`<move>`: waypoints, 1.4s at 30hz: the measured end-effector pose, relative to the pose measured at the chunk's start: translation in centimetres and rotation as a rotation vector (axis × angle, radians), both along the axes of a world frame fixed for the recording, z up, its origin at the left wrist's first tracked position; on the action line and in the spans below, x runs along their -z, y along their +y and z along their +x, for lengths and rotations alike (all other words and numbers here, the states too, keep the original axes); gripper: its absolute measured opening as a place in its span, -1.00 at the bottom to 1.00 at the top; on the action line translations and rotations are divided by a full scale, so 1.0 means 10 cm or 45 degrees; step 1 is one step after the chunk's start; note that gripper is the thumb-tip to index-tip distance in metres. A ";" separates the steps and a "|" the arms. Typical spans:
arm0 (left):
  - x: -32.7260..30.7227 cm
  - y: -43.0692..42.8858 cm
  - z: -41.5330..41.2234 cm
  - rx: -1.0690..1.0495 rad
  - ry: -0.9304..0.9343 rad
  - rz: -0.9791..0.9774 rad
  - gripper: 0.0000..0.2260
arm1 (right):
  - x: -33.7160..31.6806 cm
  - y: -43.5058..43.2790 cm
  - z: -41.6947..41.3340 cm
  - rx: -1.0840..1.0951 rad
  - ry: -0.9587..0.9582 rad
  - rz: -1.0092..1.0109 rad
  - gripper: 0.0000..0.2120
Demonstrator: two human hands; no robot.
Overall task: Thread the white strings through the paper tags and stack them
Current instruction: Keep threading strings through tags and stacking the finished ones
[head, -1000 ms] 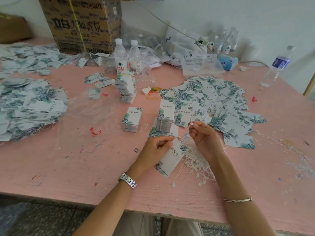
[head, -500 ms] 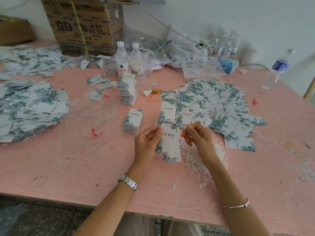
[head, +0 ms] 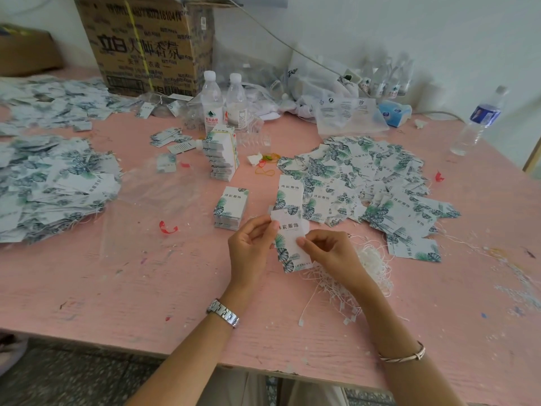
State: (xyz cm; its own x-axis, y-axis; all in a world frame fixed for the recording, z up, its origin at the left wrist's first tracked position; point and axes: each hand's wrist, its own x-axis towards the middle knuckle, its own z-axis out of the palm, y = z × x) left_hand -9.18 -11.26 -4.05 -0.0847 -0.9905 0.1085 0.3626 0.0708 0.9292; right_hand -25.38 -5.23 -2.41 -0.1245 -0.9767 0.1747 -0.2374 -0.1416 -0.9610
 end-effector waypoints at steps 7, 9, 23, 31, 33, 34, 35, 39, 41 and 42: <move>0.05 -0.03 -0.01 0.009 0.010 0.000 -0.82 | -0.01 -0.01 -0.01 -0.066 -0.015 0.060 -0.69; 0.06 -0.03 -0.01 0.005 0.001 -0.009 -0.81 | -0.01 -0.01 -0.02 -0.072 -0.017 0.049 -0.71; 0.03 -0.01 0.00 0.001 -0.020 -0.116 -0.83 | -0.06 0.01 -0.05 -0.040 0.010 -0.047 -0.76; 0.02 0.02 -0.01 0.016 -0.101 -0.154 -0.89 | -0.38 -0.07 -0.67 0.533 0.113 -0.161 -0.83; 0.01 0.02 -0.01 0.022 -0.110 -0.172 -0.89 | -0.43 -0.14 -0.95 0.724 0.194 -0.125 -0.84; 0.01 0.02 0.00 0.024 -0.117 -0.178 -0.89 | -0.45 -0.17 -1.11 0.811 0.238 -0.095 -0.82; 0.01 0.03 0.00 0.027 -0.122 -0.181 -0.89 | -0.45 -0.19 -1.28 0.886 0.274 -0.062 -0.80; 0.02 0.05 -0.01 0.048 -0.113 -0.173 -0.89 | -0.41 -0.17 -1.75 1.127 0.395 0.118 -0.63; 0.01 0.05 0.00 0.050 -0.125 -0.181 -0.90 | -0.37 -0.15 -1.83 1.189 0.453 0.203 -0.61; 0.01 0.05 0.00 0.055 -0.132 -0.189 -0.90 | -0.35 -0.14 -1.83 1.214 0.506 0.237 -0.59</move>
